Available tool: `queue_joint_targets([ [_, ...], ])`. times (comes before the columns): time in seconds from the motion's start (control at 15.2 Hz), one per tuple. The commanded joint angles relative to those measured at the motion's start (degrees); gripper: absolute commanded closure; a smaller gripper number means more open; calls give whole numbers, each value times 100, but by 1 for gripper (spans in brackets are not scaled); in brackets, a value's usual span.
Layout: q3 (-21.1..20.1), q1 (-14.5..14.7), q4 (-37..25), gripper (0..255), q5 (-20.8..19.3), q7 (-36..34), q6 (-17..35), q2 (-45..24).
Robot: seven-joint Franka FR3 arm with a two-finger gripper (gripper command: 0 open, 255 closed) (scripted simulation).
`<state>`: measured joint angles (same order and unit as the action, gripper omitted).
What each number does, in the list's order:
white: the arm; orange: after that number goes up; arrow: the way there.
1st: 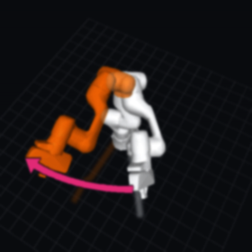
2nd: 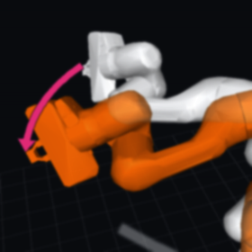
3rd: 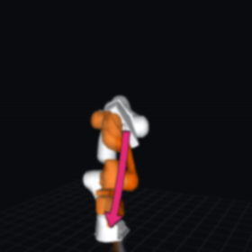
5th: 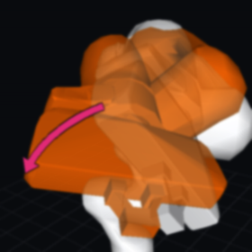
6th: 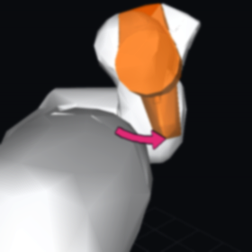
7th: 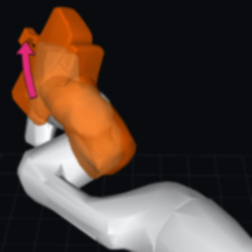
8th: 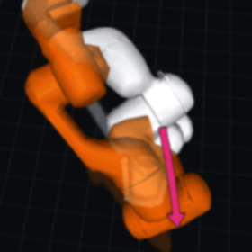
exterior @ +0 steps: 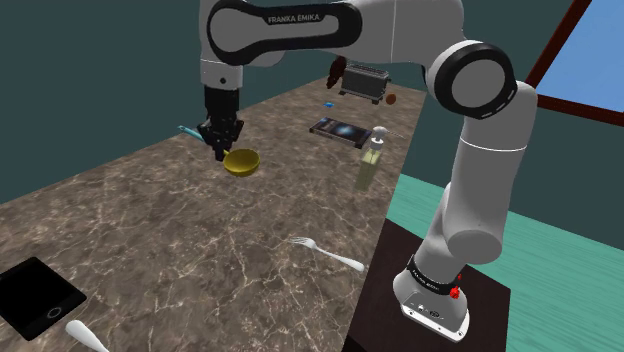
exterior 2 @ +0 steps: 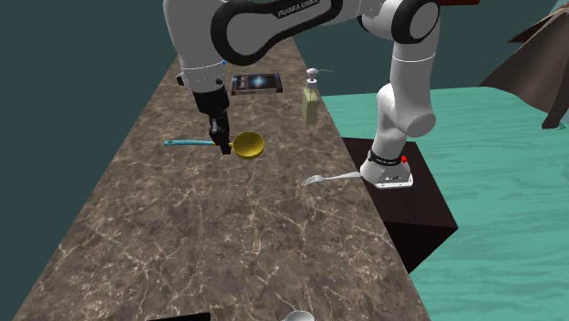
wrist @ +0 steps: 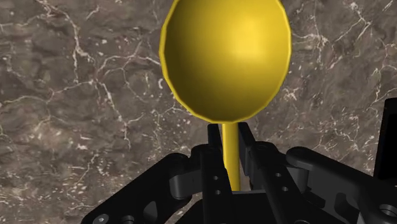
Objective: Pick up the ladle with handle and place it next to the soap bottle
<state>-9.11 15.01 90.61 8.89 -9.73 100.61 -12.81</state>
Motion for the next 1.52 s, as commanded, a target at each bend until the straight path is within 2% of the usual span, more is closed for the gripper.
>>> queue_joint_targets([
  [0.0, -1, 1, -139, 255, -3, -26, -146, 7],
  [0.79, -9, 9, -1226, 255, -34, -186, -1103, -111],
  [1.45, -25, 44, -2486, 255, -77, -355, -2020, -442],
])
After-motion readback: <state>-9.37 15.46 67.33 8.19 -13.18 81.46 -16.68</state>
